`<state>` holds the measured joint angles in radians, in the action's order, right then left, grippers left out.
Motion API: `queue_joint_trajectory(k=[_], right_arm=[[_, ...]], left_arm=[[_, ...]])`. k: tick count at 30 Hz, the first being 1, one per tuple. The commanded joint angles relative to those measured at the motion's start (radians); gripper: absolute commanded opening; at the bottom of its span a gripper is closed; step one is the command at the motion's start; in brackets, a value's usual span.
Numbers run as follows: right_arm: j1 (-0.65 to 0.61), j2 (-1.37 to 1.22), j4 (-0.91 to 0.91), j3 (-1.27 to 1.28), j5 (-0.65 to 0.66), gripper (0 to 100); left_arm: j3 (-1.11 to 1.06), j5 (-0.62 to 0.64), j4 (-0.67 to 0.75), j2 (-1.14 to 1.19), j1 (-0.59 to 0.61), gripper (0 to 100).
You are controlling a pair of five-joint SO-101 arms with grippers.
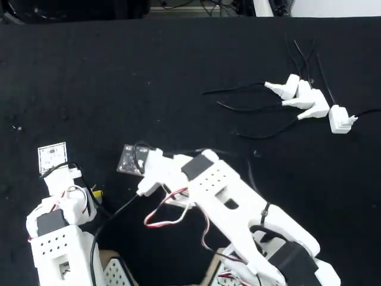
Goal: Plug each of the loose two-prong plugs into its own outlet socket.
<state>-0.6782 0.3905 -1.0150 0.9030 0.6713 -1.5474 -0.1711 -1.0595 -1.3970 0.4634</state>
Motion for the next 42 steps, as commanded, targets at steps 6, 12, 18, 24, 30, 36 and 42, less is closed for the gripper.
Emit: queue_joint_trajectory(k=[6, 12, 18, 24, 30, 36, 42], right_arm=[[-0.009, 0.036, 0.126, 0.090, -0.011, 15.9], [-0.009, 0.036, 0.186, 0.120, -0.005, 1.0], [-0.012, 0.035, 0.201, 0.028, -0.006, 1.1], [-0.012, -0.064, 0.138, -0.157, 0.005, 1.1], [0.025, -0.367, -0.238, -0.591, 0.032, 1.1], [0.081, -0.499, -0.463, -0.932, 0.057, 1.1], [-0.020, -0.590, -0.491, -1.024, 0.057, 1.1]], left_arm=[[0.012, -0.005, 0.011, -0.003, 0.002, 27], [0.012, -0.005, 0.011, -0.003, 0.002, 27], [0.012, -0.005, 0.011, -0.003, 0.002, 27], [0.012, -0.005, 0.011, -0.003, 0.007, 27], [0.012, -0.005, 0.011, -0.003, 0.005, 27], [0.012, -0.005, 0.011, -0.003, 0.007, 27], [0.022, -0.005, 0.000, -0.003, 0.012, 27]])
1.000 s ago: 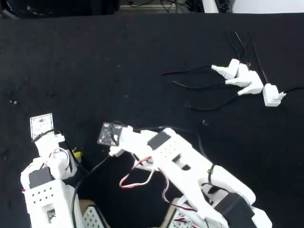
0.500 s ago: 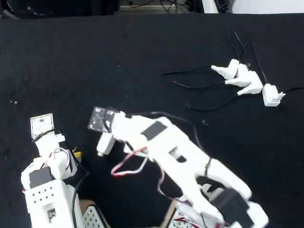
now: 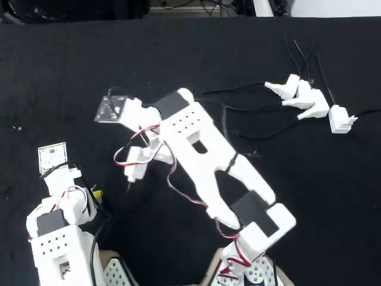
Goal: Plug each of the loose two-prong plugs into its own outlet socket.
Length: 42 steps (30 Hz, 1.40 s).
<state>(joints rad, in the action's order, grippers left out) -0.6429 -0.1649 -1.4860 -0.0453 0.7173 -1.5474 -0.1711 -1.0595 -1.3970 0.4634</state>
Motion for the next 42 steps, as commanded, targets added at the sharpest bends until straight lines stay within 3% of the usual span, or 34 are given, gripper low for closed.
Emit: queue_joint_trajectory(k=[1, 6, 11, 20, 27, 36, 42], right_arm=[[-0.069, -0.071, -0.044, -0.085, 0.011, 1.1], [-0.038, -0.177, -0.175, -0.185, 0.009, 1.0], [0.021, -0.114, -0.229, -0.214, 0.006, 1.0], [0.114, 0.041, -0.272, 0.035, 0.002, 1.0], [0.262, 0.050, -0.270, 0.131, -0.026, 1.0], [0.118, 0.016, -0.161, 0.133, -0.112, 1.0], [0.031, -0.216, -0.086, 0.076, -0.166, 1.0]], left_arm=[[0.030, -0.005, -0.009, -0.003, 0.012, 27], [0.035, -0.008, -0.017, -0.003, -0.010, 27], [0.031, -0.009, -0.015, -0.003, -0.079, 27], [0.031, -0.009, -0.014, -0.003, -0.087, 27], [0.033, -0.008, -0.014, -0.003, -0.085, 27], [0.033, -0.008, -0.015, -0.005, -0.081, 27], [0.035, -0.009, -0.017, -0.005, -0.038, 27]])
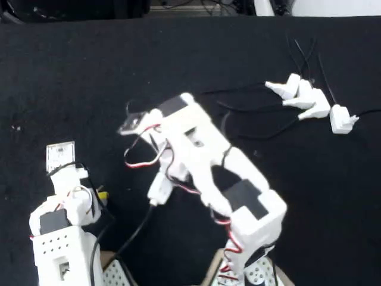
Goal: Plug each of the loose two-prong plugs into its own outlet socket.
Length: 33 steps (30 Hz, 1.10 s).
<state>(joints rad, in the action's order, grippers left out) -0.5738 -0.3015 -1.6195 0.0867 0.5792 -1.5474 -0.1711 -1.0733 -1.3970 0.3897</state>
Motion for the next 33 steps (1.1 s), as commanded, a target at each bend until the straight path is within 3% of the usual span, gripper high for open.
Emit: queue_joint_trajectory(k=[1, 18, 24, 33], right_arm=[[-0.040, -0.113, 0.054, -0.088, -0.034, 1.0], [-0.123, -0.170, 0.044, -0.329, -0.078, 1.1], [-0.038, -0.124, -0.029, -0.351, -0.091, 1.1], [0.199, -0.005, -0.137, -0.346, -0.172, 1.1]], left_arm=[[0.035, -0.009, -0.003, -0.005, 0.042, 27], [0.035, -0.011, -0.003, -0.005, 0.038, 27], [0.035, -0.011, -0.002, -0.005, 0.038, 27], [0.035, -0.011, -0.002, -0.005, 0.038, 27]])
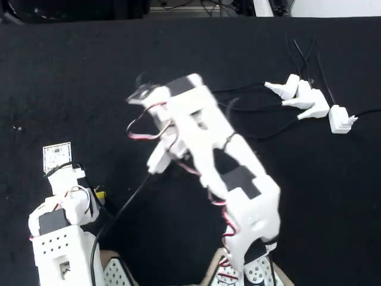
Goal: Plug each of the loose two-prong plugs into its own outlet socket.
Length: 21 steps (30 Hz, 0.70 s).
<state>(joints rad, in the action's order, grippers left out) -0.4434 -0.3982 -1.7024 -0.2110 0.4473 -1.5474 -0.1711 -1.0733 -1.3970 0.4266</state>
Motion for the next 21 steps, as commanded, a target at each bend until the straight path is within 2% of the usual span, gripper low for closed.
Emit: queue_joint_trajectory(k=[1, 5, 10, 13, 16, 21], right_arm=[[0.089, 0.104, -0.061, -0.041, -0.058, 1.1], [0.146, 0.108, -0.058, 0.038, -0.106, 1.1], [0.157, 0.067, -0.025, 0.074, -0.069, 1.4], [0.147, 0.094, 0.048, 0.079, -0.017, 8.5], [0.129, 0.128, 0.100, 0.081, 0.107, 17.0], [0.132, 0.189, 0.170, 0.081, 0.436, 17.3]], left_arm=[[0.035, -0.011, -0.002, -0.005, 0.001, 27], [0.033, -0.011, -0.002, -0.005, 0.001, 27], [0.033, -0.011, -0.002, -0.005, 0.001, 27], [0.033, -0.011, -0.002, -0.005, 0.005, 27], [0.033, -0.011, -0.002, -0.005, 0.007, 27], [0.033, -0.011, -0.002, -0.005, 0.007, 27]])
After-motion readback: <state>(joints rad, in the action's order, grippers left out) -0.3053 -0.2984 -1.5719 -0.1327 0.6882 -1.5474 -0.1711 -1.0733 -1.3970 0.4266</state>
